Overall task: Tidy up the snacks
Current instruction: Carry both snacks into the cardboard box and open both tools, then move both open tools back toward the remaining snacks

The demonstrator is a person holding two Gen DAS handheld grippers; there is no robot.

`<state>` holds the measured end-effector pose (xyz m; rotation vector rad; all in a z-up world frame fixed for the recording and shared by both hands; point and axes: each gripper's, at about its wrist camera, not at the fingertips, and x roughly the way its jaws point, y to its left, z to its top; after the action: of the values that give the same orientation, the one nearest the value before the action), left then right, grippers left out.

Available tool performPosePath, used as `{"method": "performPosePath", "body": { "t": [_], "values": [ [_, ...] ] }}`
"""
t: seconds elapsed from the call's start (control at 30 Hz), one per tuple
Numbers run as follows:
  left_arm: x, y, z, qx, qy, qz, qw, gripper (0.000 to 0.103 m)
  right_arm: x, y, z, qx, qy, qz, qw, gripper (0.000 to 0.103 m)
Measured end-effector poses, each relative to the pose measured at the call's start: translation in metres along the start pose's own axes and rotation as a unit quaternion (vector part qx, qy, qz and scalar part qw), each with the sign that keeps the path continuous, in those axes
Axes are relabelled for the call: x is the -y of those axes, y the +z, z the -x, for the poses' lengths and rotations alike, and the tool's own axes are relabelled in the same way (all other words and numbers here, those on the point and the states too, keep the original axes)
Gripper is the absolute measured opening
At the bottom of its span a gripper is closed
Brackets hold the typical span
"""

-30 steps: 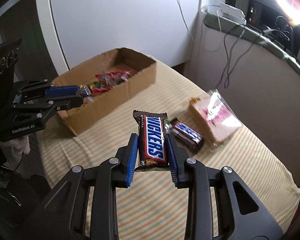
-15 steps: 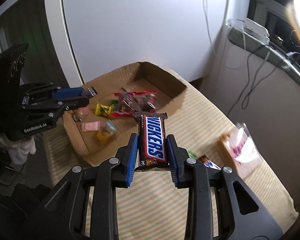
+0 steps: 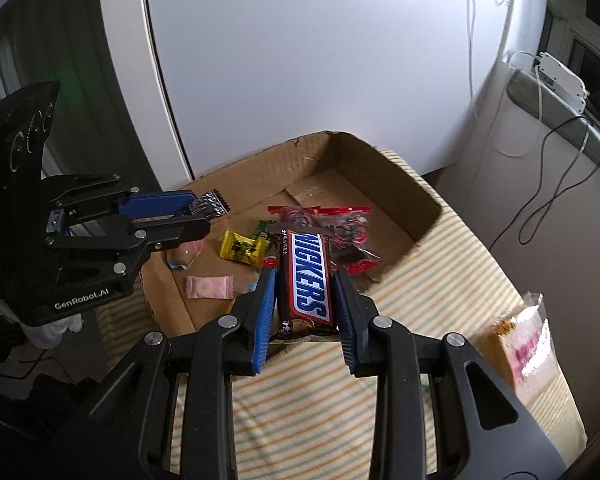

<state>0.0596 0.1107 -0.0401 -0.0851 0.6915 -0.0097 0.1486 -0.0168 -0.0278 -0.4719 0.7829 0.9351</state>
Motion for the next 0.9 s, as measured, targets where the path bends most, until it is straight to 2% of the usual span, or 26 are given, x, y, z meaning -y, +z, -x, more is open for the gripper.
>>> {"method": "performPosePath", "body": {
  "t": [0.37,0.57,0.7,0.87,0.9],
  "values": [
    [-0.002,-0.001,-0.001,-0.003,0.0,0.002,1.0,0.023,-0.004,0.005,-0.014,-0.014,0.006,0.005,1.0,0.03],
    [-0.001,0.001,0.001,-0.001,0.002,0.001,1.0,0.023,0.0,0.006,-0.012,-0.007,0.005,-0.005,1.0,0.03],
    [0.0,0.001,0.002,0.001,0.002,0.0,1.0,0.023,0.002,0.005,-0.007,0.001,-0.003,-0.009,1.0,0.046],
    [0.004,0.001,0.004,0.004,0.001,-0.004,1.0,0.023,0.005,0.001,0.0,0.005,-0.009,-0.012,1.0,0.047],
    [0.005,0.001,0.005,0.005,0.001,-0.005,1.0,0.023,0.006,0.001,0.002,0.006,-0.01,-0.013,1.0,0.05]
  ]
}}
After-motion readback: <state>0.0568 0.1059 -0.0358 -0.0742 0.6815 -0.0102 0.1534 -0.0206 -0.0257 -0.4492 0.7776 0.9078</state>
